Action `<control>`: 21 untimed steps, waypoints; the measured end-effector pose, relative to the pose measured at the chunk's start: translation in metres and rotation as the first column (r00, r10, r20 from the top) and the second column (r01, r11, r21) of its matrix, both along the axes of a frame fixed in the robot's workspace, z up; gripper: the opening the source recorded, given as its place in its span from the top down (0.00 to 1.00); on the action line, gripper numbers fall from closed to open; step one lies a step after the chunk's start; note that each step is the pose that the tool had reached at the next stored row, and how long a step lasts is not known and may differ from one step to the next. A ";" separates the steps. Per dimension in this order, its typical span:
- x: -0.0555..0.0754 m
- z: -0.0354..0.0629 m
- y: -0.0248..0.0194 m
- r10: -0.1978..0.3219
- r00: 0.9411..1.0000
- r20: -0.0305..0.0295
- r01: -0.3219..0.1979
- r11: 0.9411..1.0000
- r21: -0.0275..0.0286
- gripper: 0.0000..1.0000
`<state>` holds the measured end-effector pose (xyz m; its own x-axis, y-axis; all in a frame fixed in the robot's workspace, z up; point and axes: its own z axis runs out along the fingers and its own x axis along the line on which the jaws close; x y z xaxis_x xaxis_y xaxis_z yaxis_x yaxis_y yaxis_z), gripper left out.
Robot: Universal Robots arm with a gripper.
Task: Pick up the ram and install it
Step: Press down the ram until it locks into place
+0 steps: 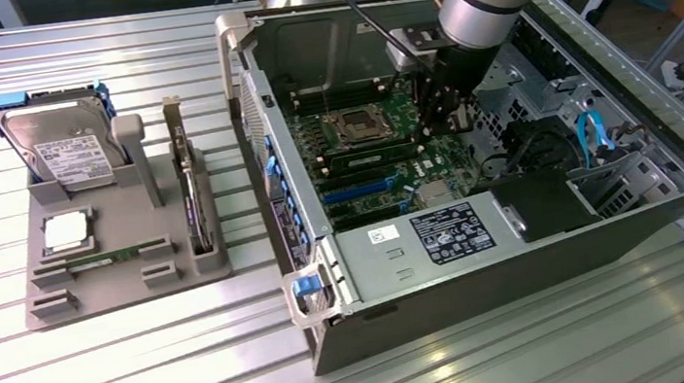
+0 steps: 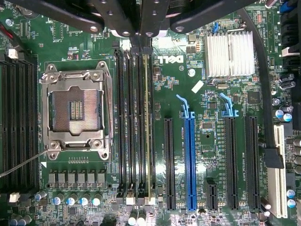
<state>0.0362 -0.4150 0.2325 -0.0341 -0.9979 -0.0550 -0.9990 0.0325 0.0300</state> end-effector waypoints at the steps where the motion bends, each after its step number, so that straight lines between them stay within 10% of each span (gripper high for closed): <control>1: 0.000 -0.0003 0.0000 0.000 1.000 0.000 0.000 1.000 0.000 0.90; 21: 0.000 0.0138 0.0000 0.000 1.000 -0.001 0.000 1.000 0.000 0.90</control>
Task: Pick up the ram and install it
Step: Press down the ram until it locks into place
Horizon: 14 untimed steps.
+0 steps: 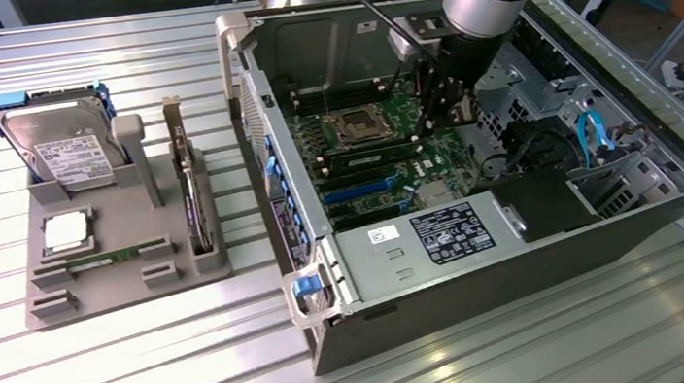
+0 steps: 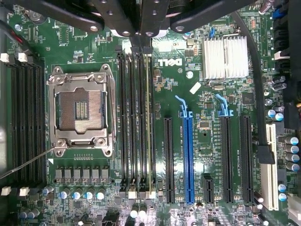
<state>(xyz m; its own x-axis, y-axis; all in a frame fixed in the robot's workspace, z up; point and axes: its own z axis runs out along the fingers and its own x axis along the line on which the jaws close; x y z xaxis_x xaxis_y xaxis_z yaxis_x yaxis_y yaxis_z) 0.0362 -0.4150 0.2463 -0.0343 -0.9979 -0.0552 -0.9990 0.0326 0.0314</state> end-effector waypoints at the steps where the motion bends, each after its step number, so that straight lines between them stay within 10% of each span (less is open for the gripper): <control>1: 0.000 0.0000 0.0000 0.000 1.000 0.000 0.000 1.000 0.000 0.90; 14: -0.024 -0.0009 -0.0001 0.000 1.000 0.002 0.000 1.000 0.000 0.90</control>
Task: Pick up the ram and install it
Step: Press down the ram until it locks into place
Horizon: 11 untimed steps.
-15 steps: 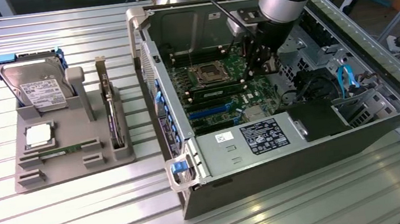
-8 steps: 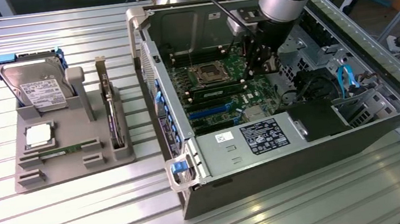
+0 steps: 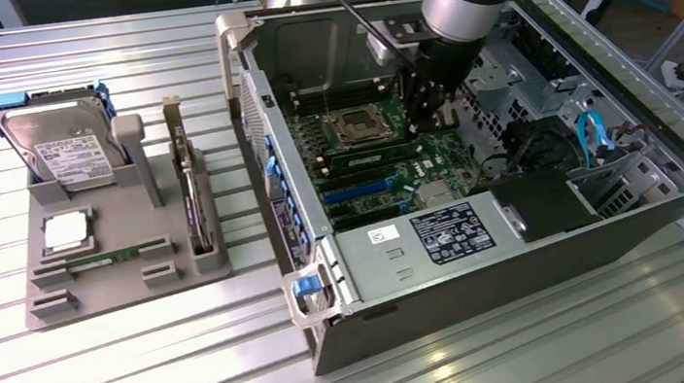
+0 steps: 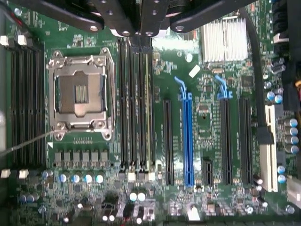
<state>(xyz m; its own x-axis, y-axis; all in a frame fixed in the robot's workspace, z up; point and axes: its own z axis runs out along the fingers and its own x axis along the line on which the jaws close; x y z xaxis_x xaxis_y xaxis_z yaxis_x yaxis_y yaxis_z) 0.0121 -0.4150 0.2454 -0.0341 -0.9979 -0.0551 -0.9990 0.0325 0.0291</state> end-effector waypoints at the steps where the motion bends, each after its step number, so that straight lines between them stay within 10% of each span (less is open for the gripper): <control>1: -0.003 0.0000 0.0000 0.000 1.000 0.001 0.000 1.000 0.000 0.90; 11: -0.029 0.0000 0.0001 0.000 1.000 0.012 0.000 1.000 0.000 0.90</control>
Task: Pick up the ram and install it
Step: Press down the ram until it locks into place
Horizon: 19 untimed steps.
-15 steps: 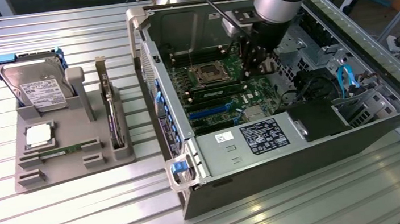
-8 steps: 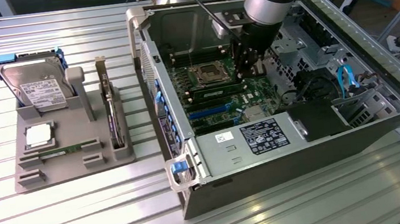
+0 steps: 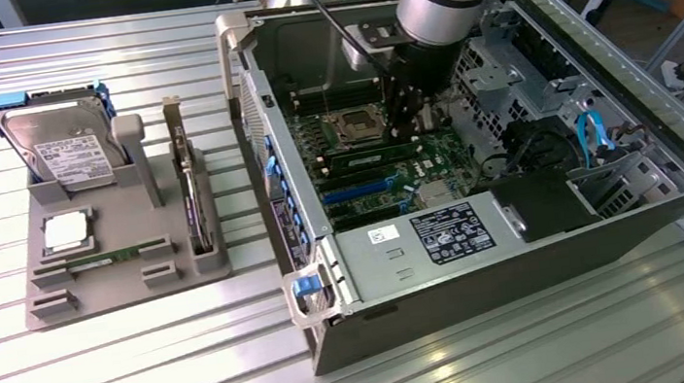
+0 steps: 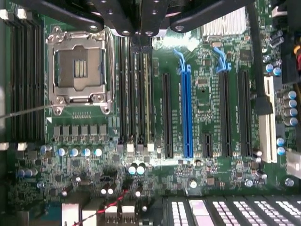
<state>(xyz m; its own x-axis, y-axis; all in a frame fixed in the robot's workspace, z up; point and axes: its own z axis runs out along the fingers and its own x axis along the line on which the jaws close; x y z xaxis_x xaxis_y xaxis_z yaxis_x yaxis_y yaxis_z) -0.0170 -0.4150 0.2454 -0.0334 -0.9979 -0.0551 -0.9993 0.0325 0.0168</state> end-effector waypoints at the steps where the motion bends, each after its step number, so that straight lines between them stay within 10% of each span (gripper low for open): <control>1: -0.002 0.0000 0.0000 0.000 1.000 0.001 0.000 1.000 0.000 0.90; 19: -0.023 -0.0018 0.0000 0.000 1.000 0.010 0.000 1.000 -0.002 0.90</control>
